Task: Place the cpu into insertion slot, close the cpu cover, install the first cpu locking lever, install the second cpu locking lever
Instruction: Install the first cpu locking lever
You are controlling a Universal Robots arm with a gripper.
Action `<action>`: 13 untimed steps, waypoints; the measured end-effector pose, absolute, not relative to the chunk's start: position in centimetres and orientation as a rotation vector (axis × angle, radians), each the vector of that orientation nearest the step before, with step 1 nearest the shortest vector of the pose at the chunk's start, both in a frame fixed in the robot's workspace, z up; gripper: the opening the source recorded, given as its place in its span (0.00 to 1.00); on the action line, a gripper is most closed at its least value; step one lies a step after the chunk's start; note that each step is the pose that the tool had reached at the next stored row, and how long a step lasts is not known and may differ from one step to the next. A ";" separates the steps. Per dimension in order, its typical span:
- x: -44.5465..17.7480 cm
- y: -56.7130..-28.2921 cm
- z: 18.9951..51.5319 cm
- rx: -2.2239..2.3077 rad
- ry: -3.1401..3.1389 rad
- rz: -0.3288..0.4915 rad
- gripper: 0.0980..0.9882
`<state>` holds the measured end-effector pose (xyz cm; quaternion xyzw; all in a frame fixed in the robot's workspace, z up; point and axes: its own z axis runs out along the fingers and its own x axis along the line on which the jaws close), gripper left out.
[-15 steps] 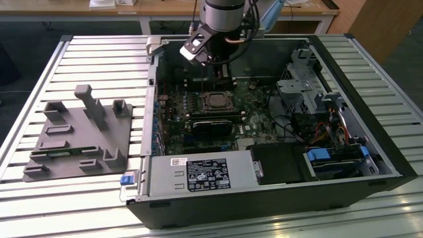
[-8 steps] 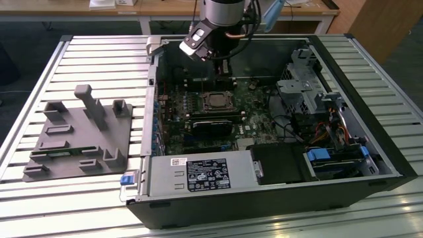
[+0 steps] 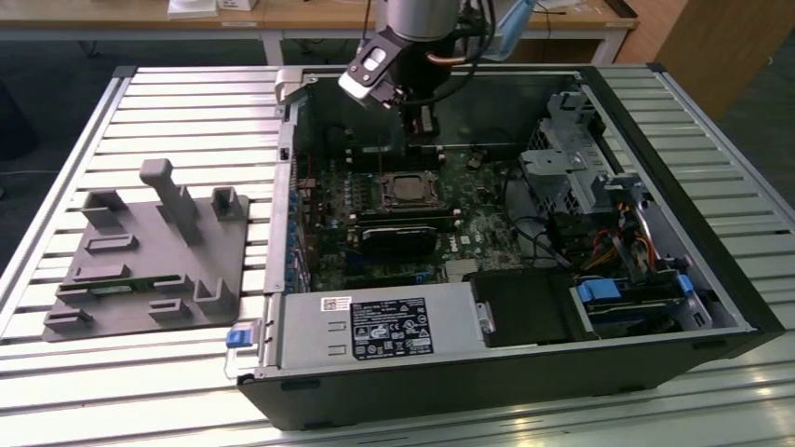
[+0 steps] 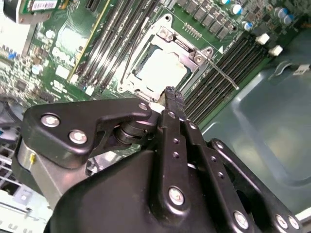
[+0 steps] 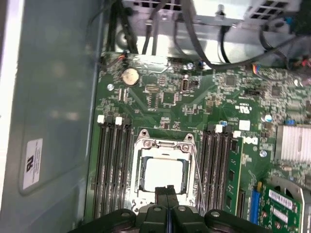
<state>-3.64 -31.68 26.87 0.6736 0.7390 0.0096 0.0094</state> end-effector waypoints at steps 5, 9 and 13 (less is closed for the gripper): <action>-3.6 -31.7 26.9 1.996 2.402 0.031 0.01; -3.6 -31.7 26.9 1.909 2.473 0.032 0.01; -3.6 -31.7 26.9 1.817 2.542 0.033 0.01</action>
